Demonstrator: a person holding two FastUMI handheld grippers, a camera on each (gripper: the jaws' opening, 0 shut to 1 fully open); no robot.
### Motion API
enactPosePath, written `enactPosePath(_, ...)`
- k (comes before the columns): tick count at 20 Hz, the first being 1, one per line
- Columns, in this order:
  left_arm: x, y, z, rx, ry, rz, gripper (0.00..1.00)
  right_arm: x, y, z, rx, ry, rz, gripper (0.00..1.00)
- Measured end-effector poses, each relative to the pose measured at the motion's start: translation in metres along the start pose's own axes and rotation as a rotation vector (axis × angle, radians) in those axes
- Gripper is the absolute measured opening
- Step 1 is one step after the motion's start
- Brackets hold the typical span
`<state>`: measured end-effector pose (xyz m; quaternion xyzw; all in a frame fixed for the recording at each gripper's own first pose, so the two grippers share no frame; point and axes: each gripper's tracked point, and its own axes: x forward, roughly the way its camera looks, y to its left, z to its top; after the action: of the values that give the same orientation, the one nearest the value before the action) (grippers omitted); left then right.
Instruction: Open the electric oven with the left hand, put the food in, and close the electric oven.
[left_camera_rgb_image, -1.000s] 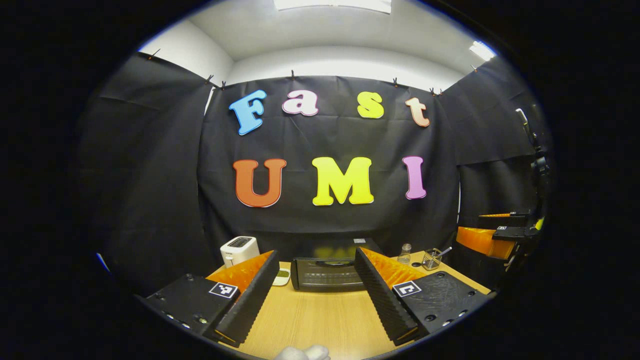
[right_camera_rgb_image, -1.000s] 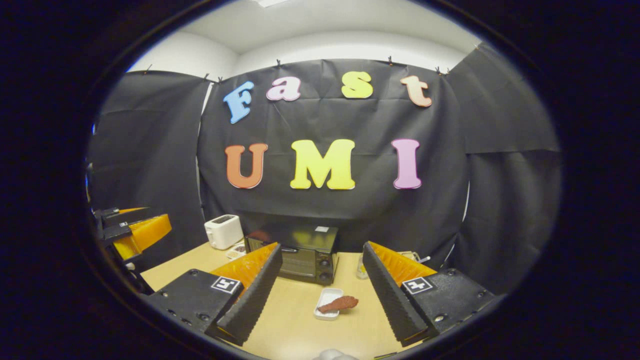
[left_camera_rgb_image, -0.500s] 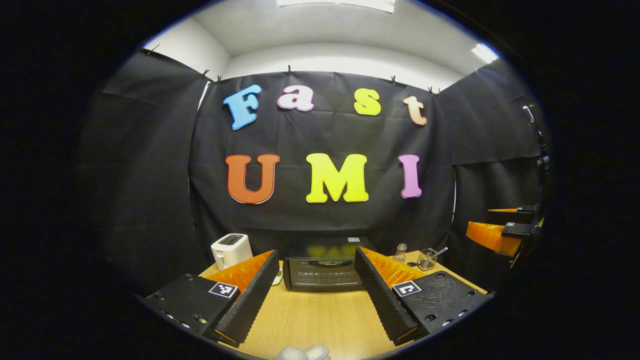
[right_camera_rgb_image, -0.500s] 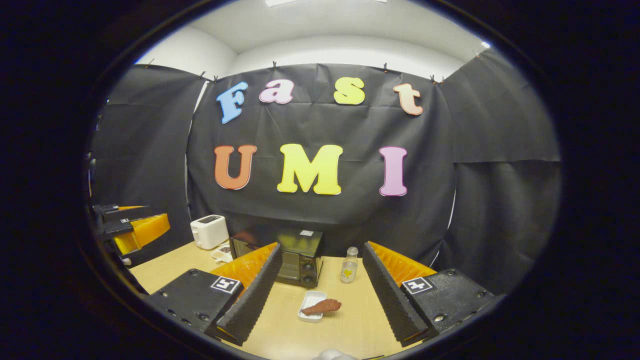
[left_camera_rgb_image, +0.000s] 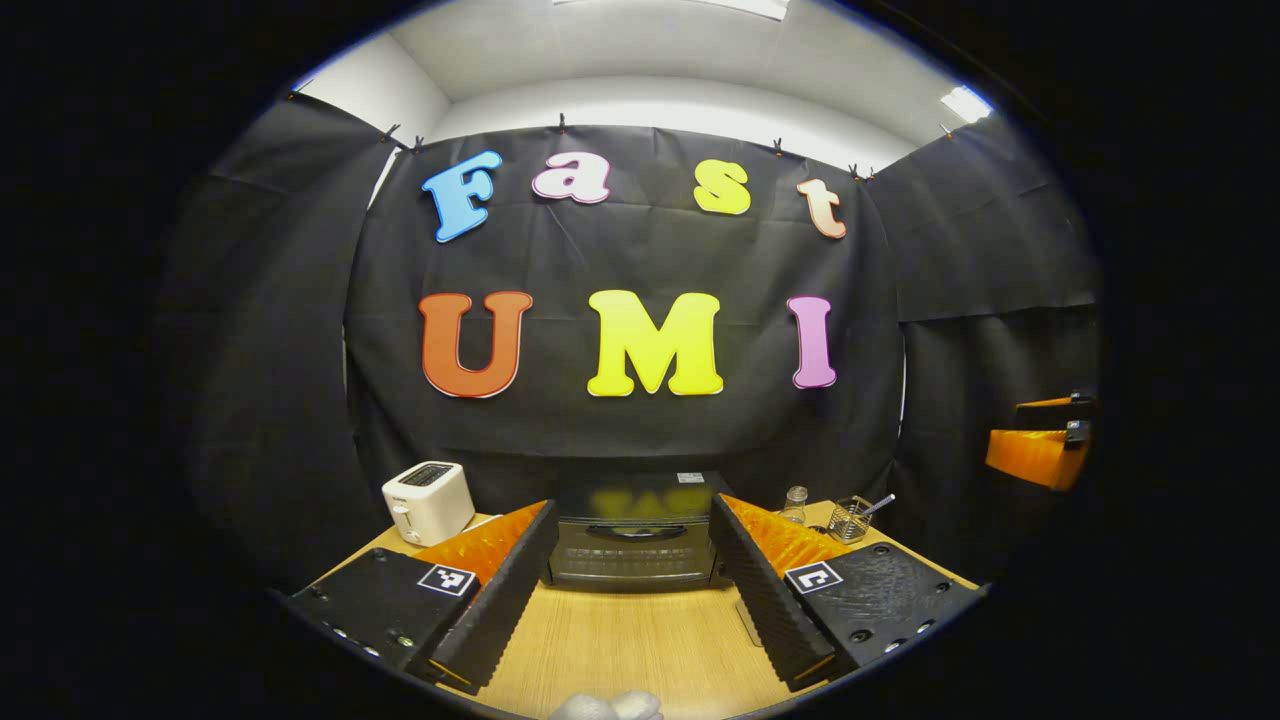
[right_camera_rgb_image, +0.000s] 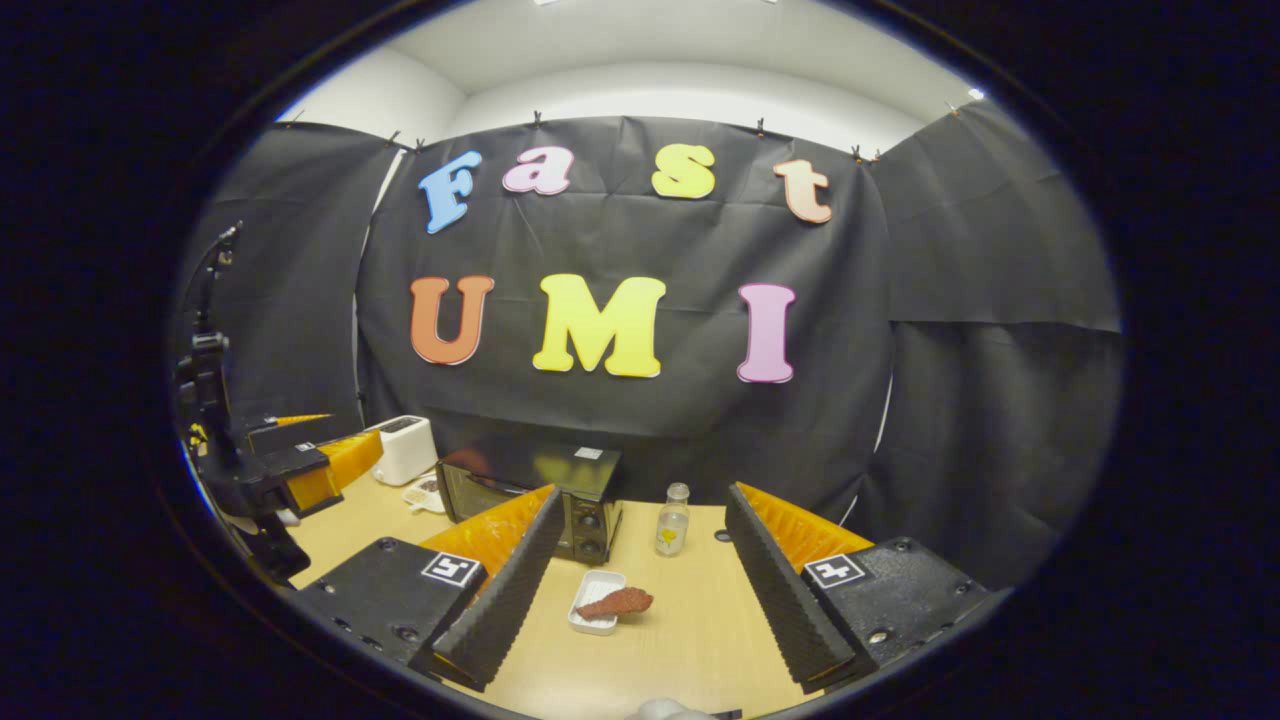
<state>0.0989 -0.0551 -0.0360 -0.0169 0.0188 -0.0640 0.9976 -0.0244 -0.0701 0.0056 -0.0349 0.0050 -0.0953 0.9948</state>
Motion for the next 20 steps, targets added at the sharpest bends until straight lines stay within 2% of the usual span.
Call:
enactPosePath(6, 0.086, -0.009, -0.028, -0.013, 0.024, -0.016, 0.96, -0.012, -0.038, -0.010, 0.015, 0.042, -0.099, 1.00)
enactPosePath(12, 0.174, -0.002, -0.092, -0.014, 0.135, -0.001, 0.97, -0.032, -0.059, -0.019, 0.014, 0.075, -0.195, 1.00)
enactPosePath(16, 0.210, 0.005, -0.127, 0.008, 0.184, 0.023, 0.97, -0.043, -0.065, -0.029, 0.010, 0.114, -0.235, 1.00)
enactPosePath(20, 0.230, 0.009, -0.142, 0.012, 0.207, 0.032, 0.97, -0.050, -0.069, -0.040, 0.025, 0.145, -0.256, 1.00)
